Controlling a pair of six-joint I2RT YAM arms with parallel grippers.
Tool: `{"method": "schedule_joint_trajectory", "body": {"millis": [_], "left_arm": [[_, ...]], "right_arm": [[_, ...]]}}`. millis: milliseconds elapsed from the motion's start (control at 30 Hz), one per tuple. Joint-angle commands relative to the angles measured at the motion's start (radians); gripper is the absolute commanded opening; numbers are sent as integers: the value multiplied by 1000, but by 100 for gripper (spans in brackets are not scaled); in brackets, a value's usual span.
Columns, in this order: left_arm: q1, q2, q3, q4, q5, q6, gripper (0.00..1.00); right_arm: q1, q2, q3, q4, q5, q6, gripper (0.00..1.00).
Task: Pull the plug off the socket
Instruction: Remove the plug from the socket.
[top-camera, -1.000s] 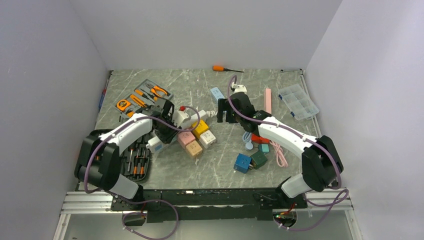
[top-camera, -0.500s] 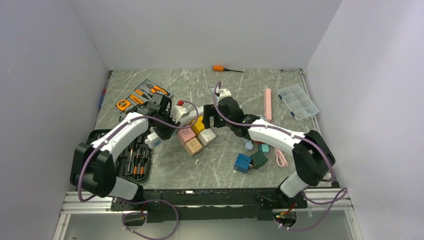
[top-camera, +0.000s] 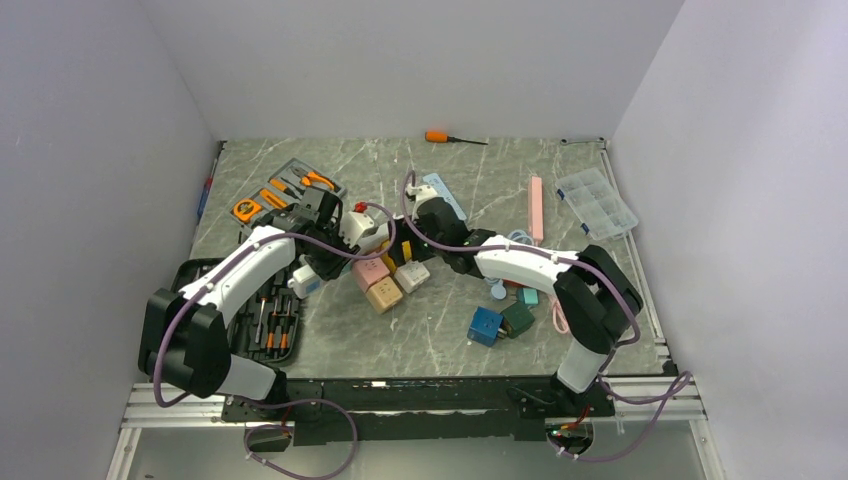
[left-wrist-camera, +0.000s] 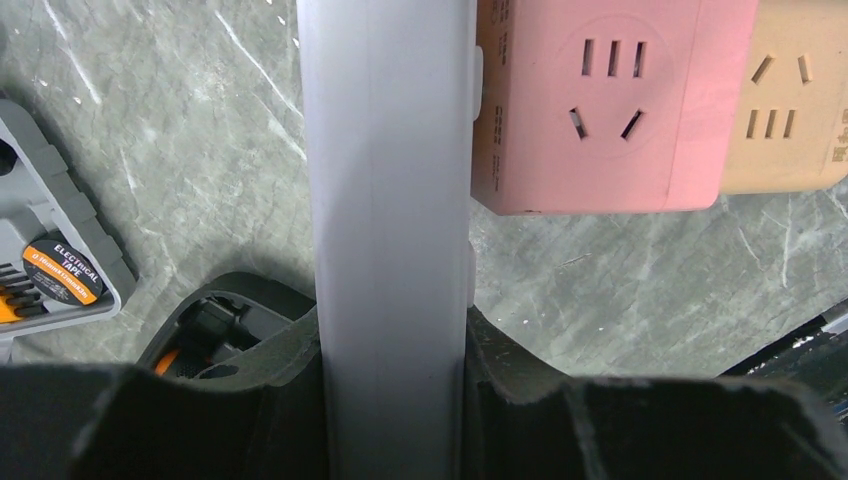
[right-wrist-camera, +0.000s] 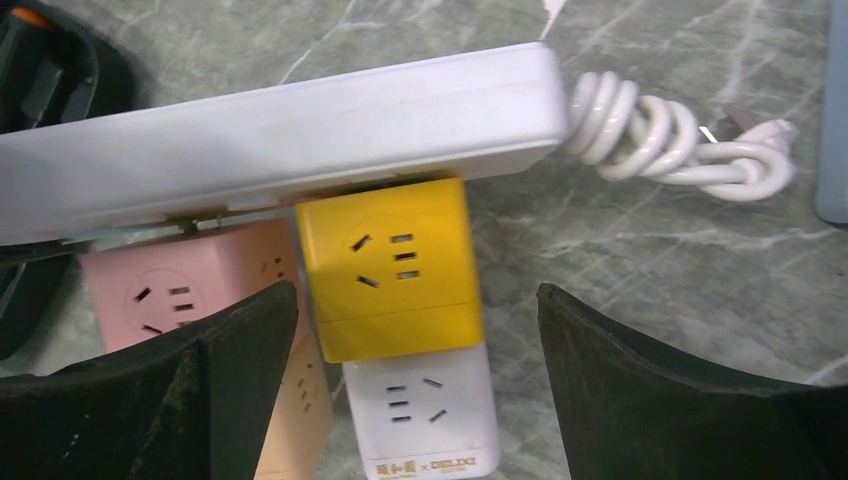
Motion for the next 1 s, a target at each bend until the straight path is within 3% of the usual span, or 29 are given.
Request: {"method": "schedule_joint_trajectory", "body": {"millis": [0, 567, 967], "left_arm": [[-1, -51, 43, 104, 93, -13, 11], [-1, -97, 58, 53, 161, 28, 7], [-1, -68, 72, 68, 71, 12, 0]], "right_arm": [[18, 18, 38, 48, -29, -20, 90], [23, 128, 49, 143, -89, -37, 85], [20, 129, 51, 133, -82, -31, 42]]}}
